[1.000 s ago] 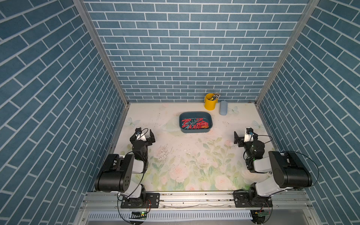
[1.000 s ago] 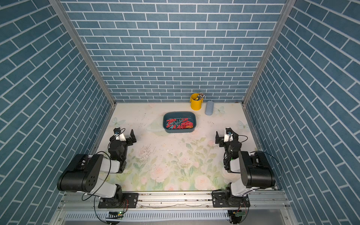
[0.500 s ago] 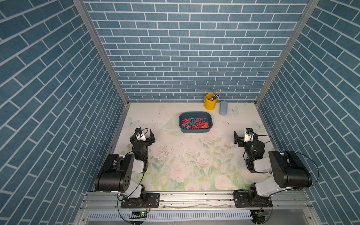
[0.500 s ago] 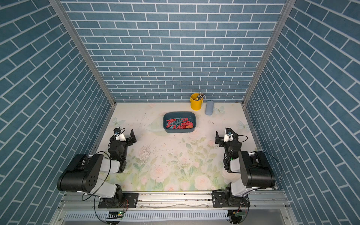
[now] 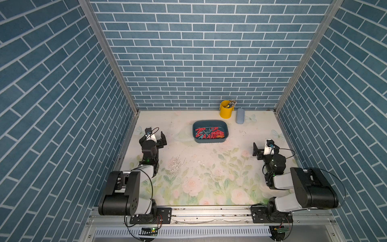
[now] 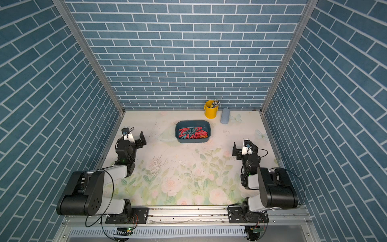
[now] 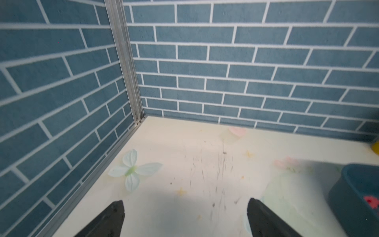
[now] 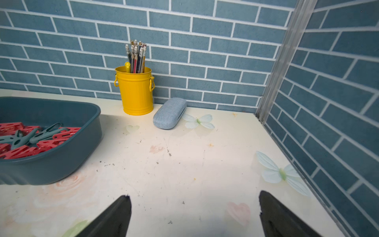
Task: Take the clothespins out of the storage box
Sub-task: Move the storage box to the center of the board.
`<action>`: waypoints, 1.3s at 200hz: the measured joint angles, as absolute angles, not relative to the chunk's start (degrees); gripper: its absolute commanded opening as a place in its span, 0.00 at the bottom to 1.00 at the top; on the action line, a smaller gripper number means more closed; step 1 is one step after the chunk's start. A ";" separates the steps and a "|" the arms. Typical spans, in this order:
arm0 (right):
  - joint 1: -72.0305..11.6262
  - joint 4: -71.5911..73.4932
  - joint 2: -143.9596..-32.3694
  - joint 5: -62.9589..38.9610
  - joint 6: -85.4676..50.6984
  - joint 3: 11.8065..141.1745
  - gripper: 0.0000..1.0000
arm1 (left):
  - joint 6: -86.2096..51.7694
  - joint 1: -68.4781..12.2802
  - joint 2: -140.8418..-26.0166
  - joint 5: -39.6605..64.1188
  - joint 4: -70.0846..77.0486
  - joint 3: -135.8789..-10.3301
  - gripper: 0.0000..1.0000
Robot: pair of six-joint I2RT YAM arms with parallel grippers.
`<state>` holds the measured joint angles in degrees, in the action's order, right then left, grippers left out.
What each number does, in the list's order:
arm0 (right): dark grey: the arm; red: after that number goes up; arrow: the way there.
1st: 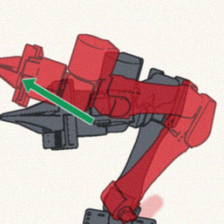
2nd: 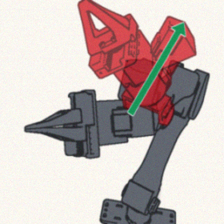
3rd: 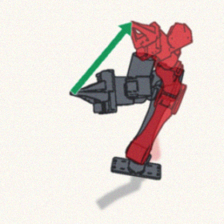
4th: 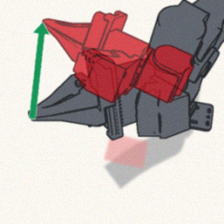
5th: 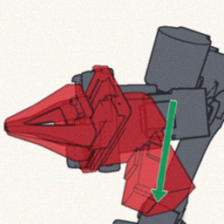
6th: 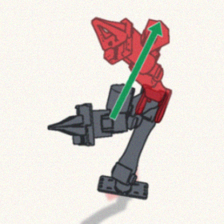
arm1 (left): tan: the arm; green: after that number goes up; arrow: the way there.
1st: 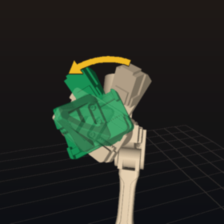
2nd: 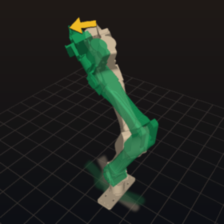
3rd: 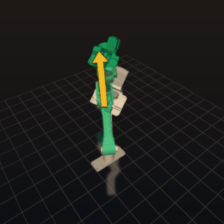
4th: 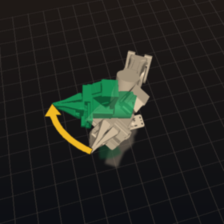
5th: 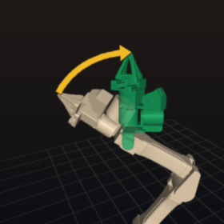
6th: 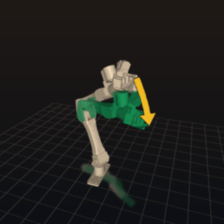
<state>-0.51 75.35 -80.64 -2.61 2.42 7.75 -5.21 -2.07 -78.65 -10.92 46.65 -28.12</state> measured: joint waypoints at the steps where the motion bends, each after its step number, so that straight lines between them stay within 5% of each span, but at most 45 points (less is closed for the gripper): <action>1: -0.51 75.29 -80.42 -2.52 2.39 7.75 0.99 | -5.34 -2.07 -78.54 -10.98 46.30 -28.42 1.00; 47: -0.51 57.89 -69.38 2.31 -5.67 15.27 0.99 | -15.97 -2.04 -73.45 -12.84 31.27 -37.34 0.99; 119: -0.47 44.29 -67.77 -2.61 -23.92 20.34 0.99 | -26.00 -1.96 -75.13 -7.57 14.66 -48.95 0.99; 180: -3.99 40.45 -70.63 -6.70 -26.79 26.76 0.99 | -27.62 -9.72 -89.95 -3.14 7.88 -55.79 0.92; 227: -10.52 32.86 -74.56 -5.19 -25.04 33.91 0.99 | -26.98 -19.94 -106.17 -4.73 0.45 -72.60 0.92; 260: -13.69 29.08 -76.03 -3.57 -23.51 36.12 1.00 | -26.13 -23.92 -115.79 -6.00 -5.28 -83.33 0.81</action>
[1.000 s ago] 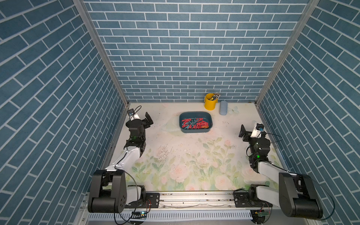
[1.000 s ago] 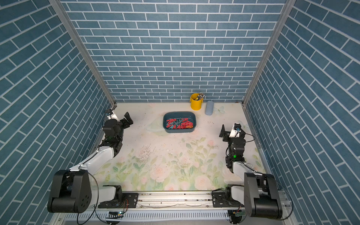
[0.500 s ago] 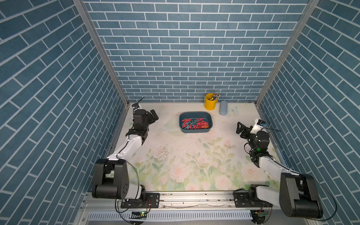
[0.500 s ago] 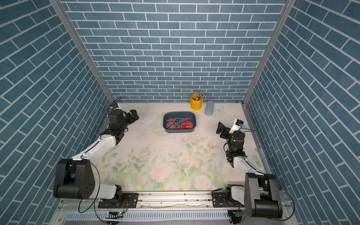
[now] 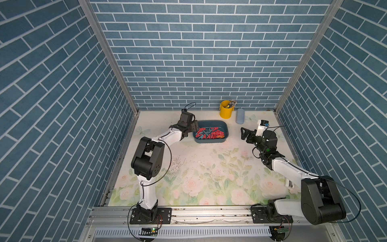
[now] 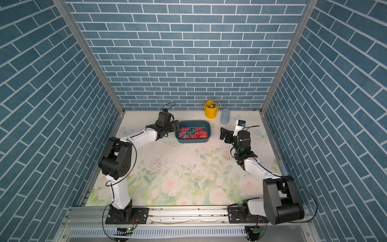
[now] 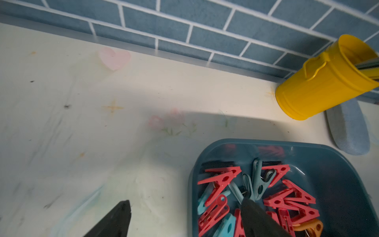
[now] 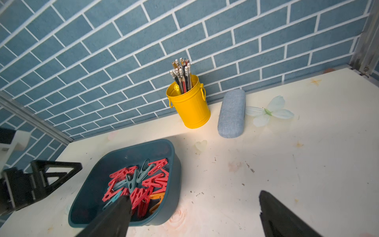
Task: Take the clothespins out of the storage box
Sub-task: Move the storage box to the center of the board.
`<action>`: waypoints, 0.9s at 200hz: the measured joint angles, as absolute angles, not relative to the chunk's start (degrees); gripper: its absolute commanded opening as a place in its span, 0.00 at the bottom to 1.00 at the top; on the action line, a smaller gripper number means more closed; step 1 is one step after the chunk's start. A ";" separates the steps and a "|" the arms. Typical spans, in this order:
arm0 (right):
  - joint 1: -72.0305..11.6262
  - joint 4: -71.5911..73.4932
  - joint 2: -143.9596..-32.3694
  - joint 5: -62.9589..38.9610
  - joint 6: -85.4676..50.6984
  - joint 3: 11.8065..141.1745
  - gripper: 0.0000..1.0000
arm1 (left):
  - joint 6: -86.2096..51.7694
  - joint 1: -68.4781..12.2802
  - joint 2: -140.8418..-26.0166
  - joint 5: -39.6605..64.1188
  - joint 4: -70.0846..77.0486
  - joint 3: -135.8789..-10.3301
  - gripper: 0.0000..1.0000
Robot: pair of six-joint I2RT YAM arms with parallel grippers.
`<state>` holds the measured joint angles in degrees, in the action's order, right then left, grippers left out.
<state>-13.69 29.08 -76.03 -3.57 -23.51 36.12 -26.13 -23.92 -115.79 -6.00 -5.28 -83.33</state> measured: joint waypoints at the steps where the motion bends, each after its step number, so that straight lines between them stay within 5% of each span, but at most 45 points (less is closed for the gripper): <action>1: -13.74 29.04 -76.03 -3.51 -23.49 36.14 0.99 | -26.04 -23.99 -116.03 -6.07 -5.45 -83.61 0.80; 104: -16.27 26.09 -77.49 -0.62 -21.82 37.67 0.99 | -24.69 -25.54 -128.03 -9.39 -16.86 -96.57 0.05; 180: -18.46 25.78 -78.54 -0.64 -21.58 37.95 0.99 | -24.77 -26.11 -120.79 -8.93 -14.85 -87.61 0.00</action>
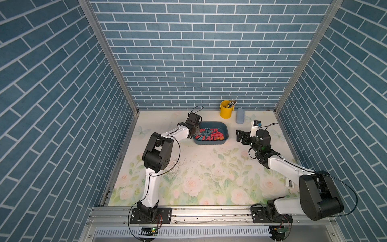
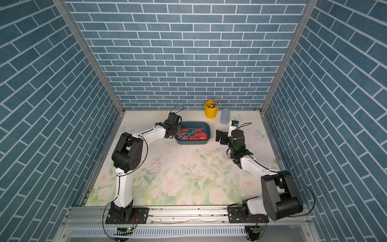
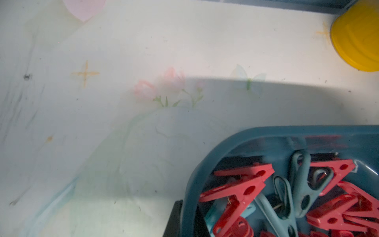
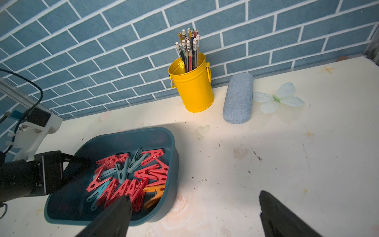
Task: Take the clothespins out of the storage box
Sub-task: Move the storage box to the center of the board.
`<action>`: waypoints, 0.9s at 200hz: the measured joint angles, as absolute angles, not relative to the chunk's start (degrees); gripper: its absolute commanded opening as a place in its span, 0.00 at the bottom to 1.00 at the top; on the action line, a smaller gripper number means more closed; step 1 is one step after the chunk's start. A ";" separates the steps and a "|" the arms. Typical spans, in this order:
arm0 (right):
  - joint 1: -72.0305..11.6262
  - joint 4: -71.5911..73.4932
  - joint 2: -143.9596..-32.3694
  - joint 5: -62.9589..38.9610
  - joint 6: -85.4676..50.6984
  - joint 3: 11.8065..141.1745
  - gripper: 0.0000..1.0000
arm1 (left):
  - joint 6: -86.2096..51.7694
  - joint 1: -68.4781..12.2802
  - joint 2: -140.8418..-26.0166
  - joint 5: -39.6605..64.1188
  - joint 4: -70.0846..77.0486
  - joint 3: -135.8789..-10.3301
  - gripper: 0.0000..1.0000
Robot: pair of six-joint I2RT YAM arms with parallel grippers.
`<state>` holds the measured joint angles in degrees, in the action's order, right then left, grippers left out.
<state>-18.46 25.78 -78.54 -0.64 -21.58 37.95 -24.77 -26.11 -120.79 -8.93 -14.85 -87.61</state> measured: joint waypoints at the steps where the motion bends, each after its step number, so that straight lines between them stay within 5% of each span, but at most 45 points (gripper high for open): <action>1: -18.48 25.78 -78.56 -0.64 -21.58 37.98 0.99 | -24.77 -26.13 -120.66 -8.93 -14.83 -87.42 0.00; 96: -24.12 20.73 -80.42 -0.82 -20.47 43.46 0.99 | -28.60 -30.79 -103.37 -7.38 -8.32 -61.69 0.06; 154: -28.49 17.43 -81.87 -0.86 -19.18 44.62 0.99 | -29.52 -31.68 -102.78 -6.70 -6.92 -59.70 0.53; 180: -29.74 16.71 -81.89 -0.93 -19.14 45.01 0.99 | -29.15 -31.70 -100.25 -6.68 -7.07 -59.05 0.95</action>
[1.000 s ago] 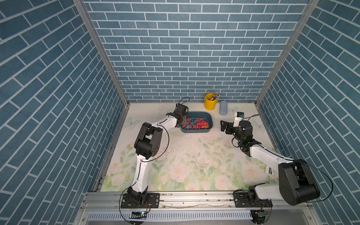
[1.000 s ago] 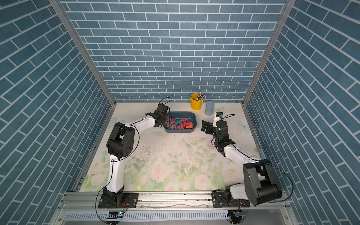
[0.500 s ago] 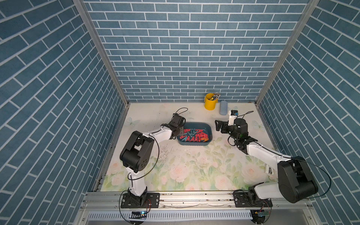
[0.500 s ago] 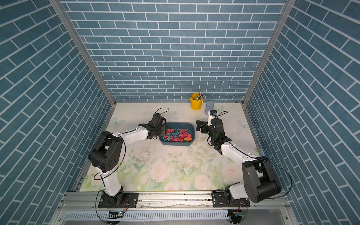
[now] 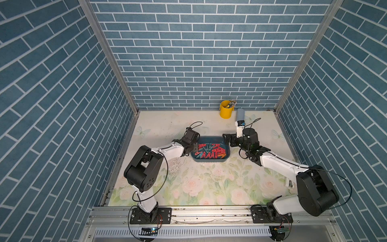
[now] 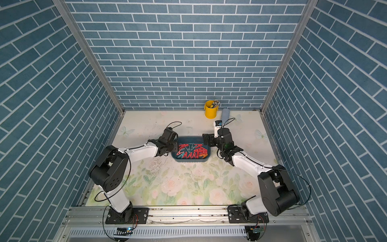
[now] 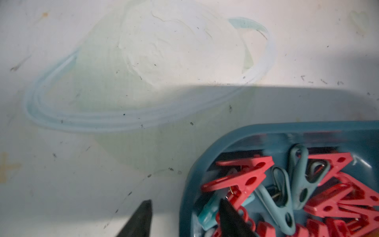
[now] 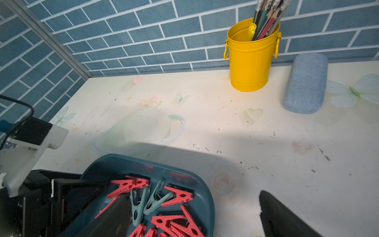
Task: Take the clothespins out of the storage box
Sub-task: Move the storage box to the center of the board.
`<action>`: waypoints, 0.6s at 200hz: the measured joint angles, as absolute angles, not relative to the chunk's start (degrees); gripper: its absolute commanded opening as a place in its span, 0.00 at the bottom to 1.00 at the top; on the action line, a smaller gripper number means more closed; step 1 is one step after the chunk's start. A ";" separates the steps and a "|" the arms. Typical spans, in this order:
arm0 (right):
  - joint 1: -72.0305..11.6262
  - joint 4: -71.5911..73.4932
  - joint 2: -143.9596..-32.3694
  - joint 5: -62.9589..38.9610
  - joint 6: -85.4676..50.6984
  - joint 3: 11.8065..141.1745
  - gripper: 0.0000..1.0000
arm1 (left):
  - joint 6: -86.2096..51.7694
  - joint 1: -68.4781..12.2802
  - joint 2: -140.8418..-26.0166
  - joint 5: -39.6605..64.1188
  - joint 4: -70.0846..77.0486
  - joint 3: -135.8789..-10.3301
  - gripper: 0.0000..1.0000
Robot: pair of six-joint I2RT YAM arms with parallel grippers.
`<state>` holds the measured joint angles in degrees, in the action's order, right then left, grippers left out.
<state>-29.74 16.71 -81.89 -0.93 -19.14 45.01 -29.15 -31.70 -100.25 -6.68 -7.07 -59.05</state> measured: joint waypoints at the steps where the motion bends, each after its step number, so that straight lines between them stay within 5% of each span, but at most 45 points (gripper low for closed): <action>1: -29.78 16.67 -81.89 -0.93 -19.14 45.08 1.00 | -29.23 -31.70 -100.14 -6.63 -7.05 -59.02 0.97; 66: -31.53 16.36 -81.89 -1.74 -19.09 45.98 0.99 | -26.59 -31.70 -95.13 -6.26 -7.11 -59.00 1.00; 120: -31.90 15.18 -81.41 -1.74 -19.03 45.93 0.99 | -21.21 -34.50 -94.17 -6.02 -7.05 -59.00 0.87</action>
